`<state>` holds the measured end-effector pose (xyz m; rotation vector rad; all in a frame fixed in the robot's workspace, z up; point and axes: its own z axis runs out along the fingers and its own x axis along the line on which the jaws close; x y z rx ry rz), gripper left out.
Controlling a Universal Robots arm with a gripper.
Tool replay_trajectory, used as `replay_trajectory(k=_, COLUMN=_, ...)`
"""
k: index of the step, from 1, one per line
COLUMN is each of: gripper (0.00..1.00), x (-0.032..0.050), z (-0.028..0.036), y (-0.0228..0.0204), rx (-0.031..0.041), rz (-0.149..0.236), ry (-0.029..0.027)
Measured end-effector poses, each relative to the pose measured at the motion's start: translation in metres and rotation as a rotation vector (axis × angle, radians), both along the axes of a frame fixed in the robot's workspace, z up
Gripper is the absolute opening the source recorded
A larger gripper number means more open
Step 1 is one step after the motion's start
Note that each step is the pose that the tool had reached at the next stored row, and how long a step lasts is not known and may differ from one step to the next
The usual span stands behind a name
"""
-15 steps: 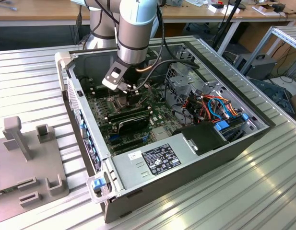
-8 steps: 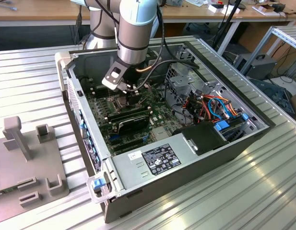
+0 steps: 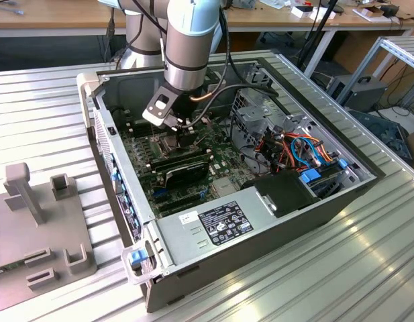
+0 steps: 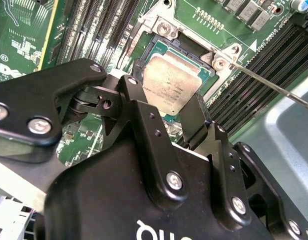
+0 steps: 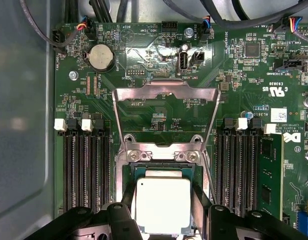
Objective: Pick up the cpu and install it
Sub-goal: 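Place the cpu into insertion slot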
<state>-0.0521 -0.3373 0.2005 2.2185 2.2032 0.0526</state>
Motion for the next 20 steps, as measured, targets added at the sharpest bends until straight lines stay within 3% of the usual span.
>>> replay_trajectory(k=20, gripper=0.54, x=0.0000, z=-0.0015, y=0.0000, rx=0.0002, rz=0.000, ry=0.0000)
